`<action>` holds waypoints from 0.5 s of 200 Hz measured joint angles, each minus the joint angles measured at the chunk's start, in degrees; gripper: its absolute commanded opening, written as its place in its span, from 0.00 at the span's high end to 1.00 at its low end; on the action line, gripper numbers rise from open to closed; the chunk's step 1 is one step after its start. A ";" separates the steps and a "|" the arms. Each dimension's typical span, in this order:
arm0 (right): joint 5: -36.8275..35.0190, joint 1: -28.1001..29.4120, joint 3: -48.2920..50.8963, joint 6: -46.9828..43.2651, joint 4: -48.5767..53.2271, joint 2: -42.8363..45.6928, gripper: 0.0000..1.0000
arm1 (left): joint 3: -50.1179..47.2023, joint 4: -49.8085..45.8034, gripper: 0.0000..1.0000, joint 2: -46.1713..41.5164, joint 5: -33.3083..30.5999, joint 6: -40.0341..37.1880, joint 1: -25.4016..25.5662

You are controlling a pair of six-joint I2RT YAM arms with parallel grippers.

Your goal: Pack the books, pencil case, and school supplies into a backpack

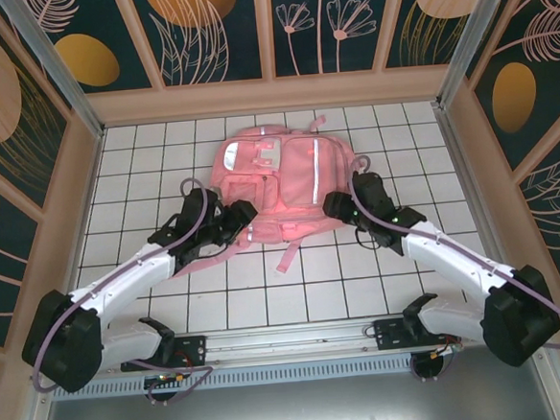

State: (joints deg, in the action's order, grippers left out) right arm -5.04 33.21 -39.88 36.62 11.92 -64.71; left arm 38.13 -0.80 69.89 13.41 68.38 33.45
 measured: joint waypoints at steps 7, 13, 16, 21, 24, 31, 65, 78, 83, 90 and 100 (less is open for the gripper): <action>-0.61 1.42 0.35 -0.02 -0.24 0.33 0.38 | -1.16 0.70 0.46 -0.59 0.00 1.27 0.68; -1.20 2.47 0.46 -0.02 -0.42 0.42 0.38 | -1.95 1.16 0.47 -0.81 0.00 2.05 1.20; -1.49 3.17 0.55 0.00 -0.63 0.42 0.39 | -2.34 1.49 0.47 -0.81 0.02 2.62 1.46; -1.99 4.00 0.61 -0.02 -0.90 0.42 0.39 | -2.93 1.97 0.47 -0.79 0.00 3.10 1.81; -2.36 4.52 0.66 -0.02 -1.11 0.42 0.39 | -3.45 2.45 0.47 -0.72 0.09 3.58 2.05; -3.02 5.77 0.76 0.00 -1.49 0.44 0.39 | -4.37 3.32 0.48 -0.59 0.24 4.44 2.47; -5.09 9.57 1.57 0.50 -2.84 0.44 0.39 | -7.02 8.33 0.48 3.06 0.87 7.91 4.07; -5.66 10.10 1.86 1.18 -2.91 0.42 0.39 | -7.41 10.60 0.48 4.92 0.92 8.85 4.52; -5.75 10.25 1.95 1.31 -2.97 0.39 0.39 | -7.50 11.41 0.48 5.62 0.92 9.16 4.66; -5.95 10.45 2.03 1.46 -2.99 0.35 0.39 | -7.52 12.59 0.48 6.82 0.92 9.55 4.87; -6.10 10.78 2.03 1.51 -2.99 0.20 0.39 | -7.50 14.40 0.48 8.50 1.07 10.01 5.01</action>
State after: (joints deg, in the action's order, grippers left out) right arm -11.14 43.99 -37.85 38.13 8.93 -64.51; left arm 30.63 13.61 78.39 14.48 78.39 38.46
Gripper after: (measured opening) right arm 0.608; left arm 0.516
